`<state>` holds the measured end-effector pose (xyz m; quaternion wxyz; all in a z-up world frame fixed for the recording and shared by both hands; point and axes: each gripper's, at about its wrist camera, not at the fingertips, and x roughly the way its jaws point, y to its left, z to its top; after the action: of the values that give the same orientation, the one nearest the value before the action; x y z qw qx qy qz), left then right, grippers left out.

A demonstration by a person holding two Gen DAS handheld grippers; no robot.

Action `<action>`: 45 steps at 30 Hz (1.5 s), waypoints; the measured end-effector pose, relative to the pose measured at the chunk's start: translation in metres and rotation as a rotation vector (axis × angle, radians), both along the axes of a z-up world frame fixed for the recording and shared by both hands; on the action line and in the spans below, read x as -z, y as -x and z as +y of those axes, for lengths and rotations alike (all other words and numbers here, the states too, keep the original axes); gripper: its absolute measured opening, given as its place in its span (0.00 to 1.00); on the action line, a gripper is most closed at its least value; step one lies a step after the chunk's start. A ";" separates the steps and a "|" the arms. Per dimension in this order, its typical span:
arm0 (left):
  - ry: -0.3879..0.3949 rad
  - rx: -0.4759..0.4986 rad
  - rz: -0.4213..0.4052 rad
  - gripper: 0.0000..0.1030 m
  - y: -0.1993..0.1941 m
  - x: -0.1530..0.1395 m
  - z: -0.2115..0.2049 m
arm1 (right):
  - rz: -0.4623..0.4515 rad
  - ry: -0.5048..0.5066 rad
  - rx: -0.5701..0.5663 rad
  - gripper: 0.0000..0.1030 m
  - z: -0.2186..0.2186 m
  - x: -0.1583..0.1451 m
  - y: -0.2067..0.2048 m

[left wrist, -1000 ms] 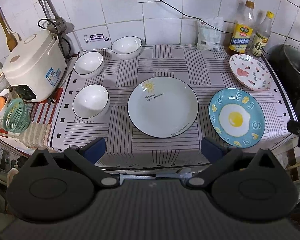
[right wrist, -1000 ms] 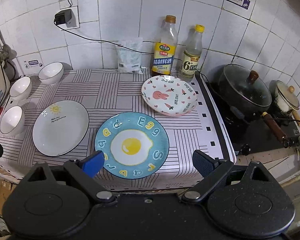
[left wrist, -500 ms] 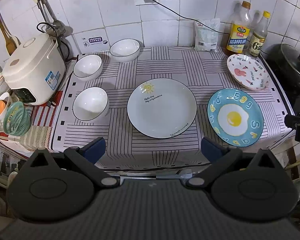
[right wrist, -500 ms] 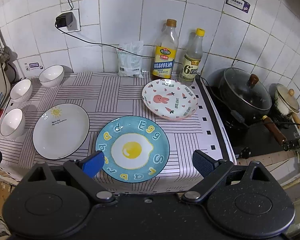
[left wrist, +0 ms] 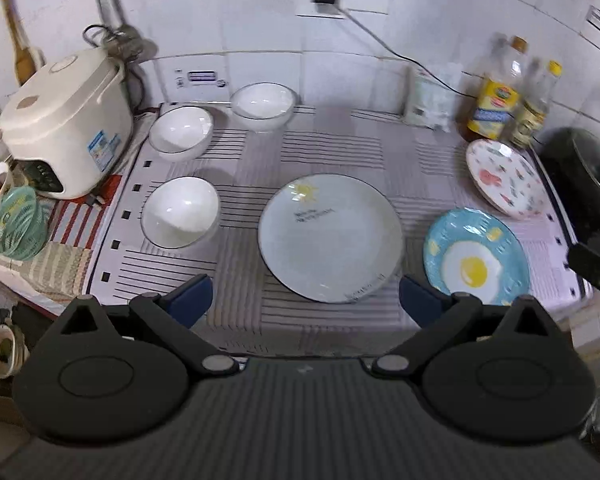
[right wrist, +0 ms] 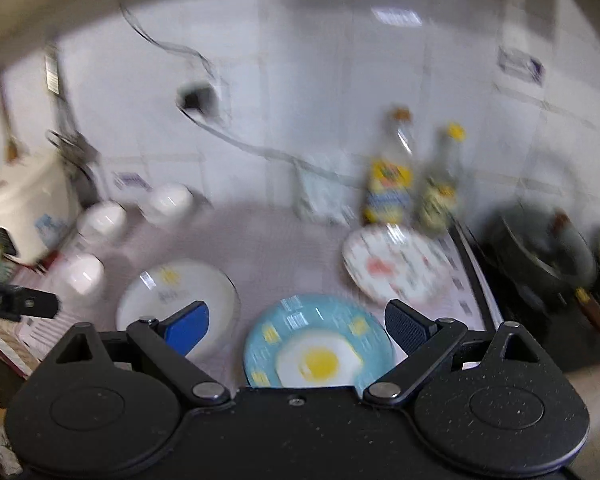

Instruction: Organize plates and bowls

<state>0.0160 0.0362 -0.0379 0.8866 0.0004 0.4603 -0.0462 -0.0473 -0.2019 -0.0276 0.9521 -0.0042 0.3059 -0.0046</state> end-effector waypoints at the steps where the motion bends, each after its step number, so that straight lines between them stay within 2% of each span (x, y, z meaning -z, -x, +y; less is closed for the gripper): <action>1: 0.003 -0.012 -0.012 0.97 -0.002 0.004 0.004 | -0.043 -0.018 -0.046 0.94 -0.002 0.004 -0.001; 3: 0.019 -0.008 -0.020 0.97 -0.009 0.015 0.012 | -0.081 -0.063 -0.101 0.94 -0.004 0.014 -0.011; 7: 0.061 -0.020 0.025 0.97 -0.031 0.051 0.025 | -0.043 -0.141 -0.164 0.91 0.000 0.040 -0.045; 10: 0.076 -0.014 0.055 0.94 -0.051 0.083 0.028 | 0.008 -0.175 -0.223 0.83 0.013 0.071 -0.068; 12: 0.058 -0.013 0.072 0.93 -0.067 0.106 0.023 | 0.071 -0.220 -0.240 0.71 0.024 0.095 -0.080; 15: 0.051 -0.049 0.101 0.91 -0.086 0.130 0.021 | 0.168 -0.312 -0.241 0.64 0.037 0.130 -0.095; 17: 0.076 -0.052 0.118 0.89 -0.093 0.141 0.023 | 0.224 -0.352 -0.217 0.61 0.047 0.149 -0.100; 19: 0.098 -0.043 0.120 0.88 -0.097 0.151 0.028 | 0.261 -0.393 -0.186 0.61 0.052 0.165 -0.102; 21: 0.100 -0.043 0.139 0.76 -0.103 0.165 0.031 | 0.285 -0.418 -0.150 0.61 0.056 0.180 -0.104; 24: 0.141 -0.080 0.176 0.61 -0.112 0.183 0.039 | 0.267 -0.440 -0.121 0.61 0.062 0.192 -0.106; 28: 0.164 -0.087 0.179 0.51 -0.115 0.195 0.041 | 0.235 -0.455 -0.104 0.57 0.069 0.204 -0.111; 29: 0.162 -0.086 0.182 0.46 -0.116 0.198 0.040 | 0.225 -0.441 -0.097 0.53 0.070 0.205 -0.116; 30: 0.176 -0.081 0.186 0.32 -0.117 0.201 0.040 | 0.210 -0.416 -0.084 0.43 0.072 0.208 -0.115; 31: 0.192 -0.082 0.192 0.24 -0.117 0.204 0.040 | 0.202 -0.394 -0.070 0.36 0.071 0.212 -0.115; 32: 0.218 -0.085 0.188 0.20 -0.117 0.205 0.042 | 0.197 -0.384 -0.061 0.32 0.070 0.212 -0.117; 35: 0.224 -0.090 0.164 0.19 -0.116 0.208 0.040 | 0.174 -0.415 -0.036 0.30 0.063 0.215 -0.118; 39: 0.240 -0.087 0.139 0.19 -0.113 0.211 0.042 | 0.151 -0.394 -0.028 0.29 0.065 0.218 -0.121; 42: 0.206 -0.066 0.120 0.20 -0.110 0.208 0.038 | 0.136 -0.378 -0.033 0.29 0.066 0.219 -0.119; 45: 0.208 -0.042 0.110 0.20 -0.110 0.203 0.035 | 0.120 -0.405 -0.037 0.29 0.061 0.214 -0.118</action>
<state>0.1257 0.0715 -0.2409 0.8560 -0.1034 0.5008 -0.0752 0.0708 -0.1405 -0.2419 0.9135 0.1816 0.3564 0.0749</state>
